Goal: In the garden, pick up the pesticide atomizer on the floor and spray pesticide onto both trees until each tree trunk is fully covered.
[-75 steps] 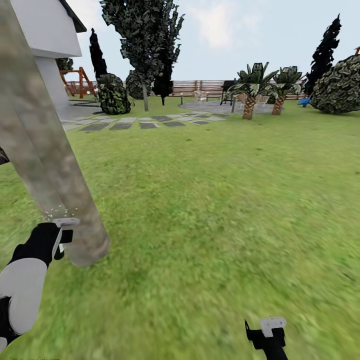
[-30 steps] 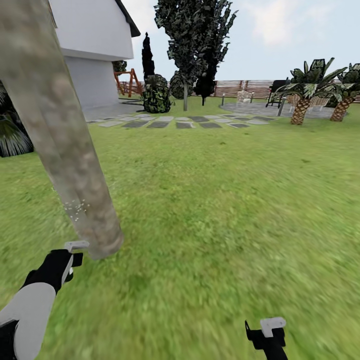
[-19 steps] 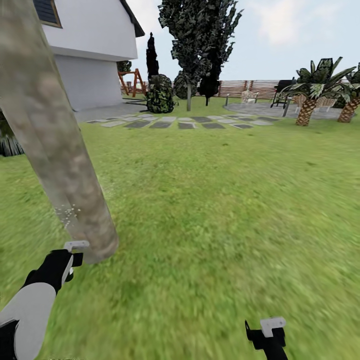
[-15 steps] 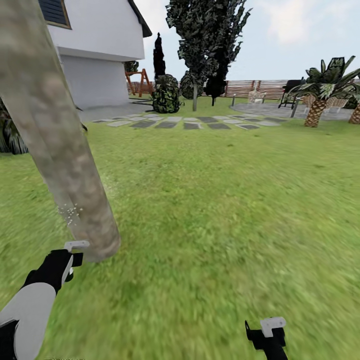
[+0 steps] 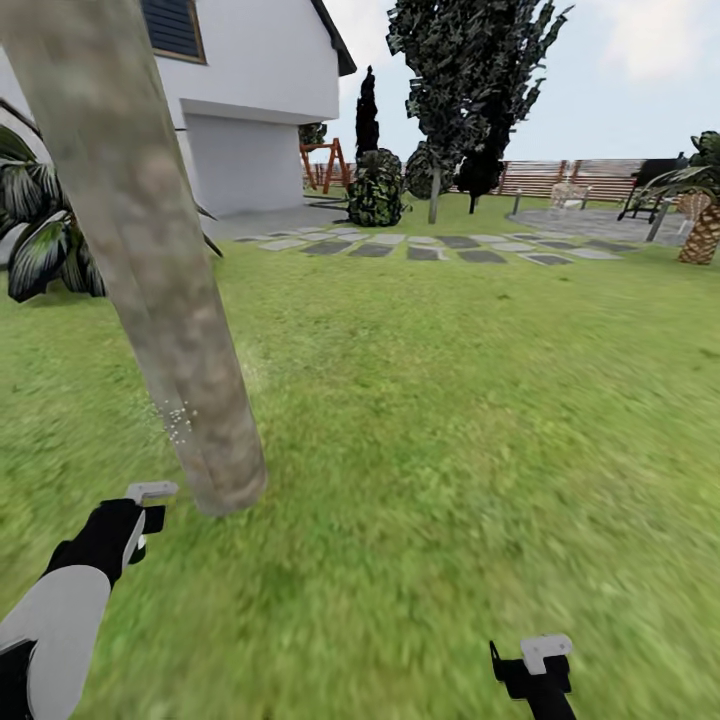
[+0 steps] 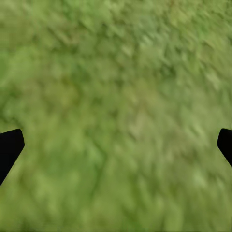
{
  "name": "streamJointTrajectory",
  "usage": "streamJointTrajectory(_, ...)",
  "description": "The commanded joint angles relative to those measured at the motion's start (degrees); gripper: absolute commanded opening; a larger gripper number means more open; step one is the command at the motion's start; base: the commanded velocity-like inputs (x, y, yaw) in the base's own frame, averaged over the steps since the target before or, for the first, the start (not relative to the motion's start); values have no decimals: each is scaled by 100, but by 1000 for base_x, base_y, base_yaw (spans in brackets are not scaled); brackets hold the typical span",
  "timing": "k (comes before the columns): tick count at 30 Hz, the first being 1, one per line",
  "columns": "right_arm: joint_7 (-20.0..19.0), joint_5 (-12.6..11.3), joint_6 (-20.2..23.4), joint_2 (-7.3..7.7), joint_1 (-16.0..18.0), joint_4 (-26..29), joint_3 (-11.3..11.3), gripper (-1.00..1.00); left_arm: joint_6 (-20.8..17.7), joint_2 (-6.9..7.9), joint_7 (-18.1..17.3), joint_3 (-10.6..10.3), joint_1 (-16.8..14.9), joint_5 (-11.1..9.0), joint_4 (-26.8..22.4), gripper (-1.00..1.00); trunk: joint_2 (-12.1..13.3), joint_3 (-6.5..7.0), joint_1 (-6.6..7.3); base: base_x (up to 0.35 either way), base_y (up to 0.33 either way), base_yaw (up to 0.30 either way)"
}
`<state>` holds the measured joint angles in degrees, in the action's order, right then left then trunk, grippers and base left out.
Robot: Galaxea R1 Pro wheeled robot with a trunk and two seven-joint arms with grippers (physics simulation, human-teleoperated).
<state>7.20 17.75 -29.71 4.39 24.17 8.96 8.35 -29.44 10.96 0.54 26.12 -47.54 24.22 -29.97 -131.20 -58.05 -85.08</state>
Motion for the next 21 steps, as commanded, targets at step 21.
streamJointTrajectory(21,1,0,0,0,0,0,0,100,-1,2,8,6,7,21,0,-100,0,0,0,164,-222,42)
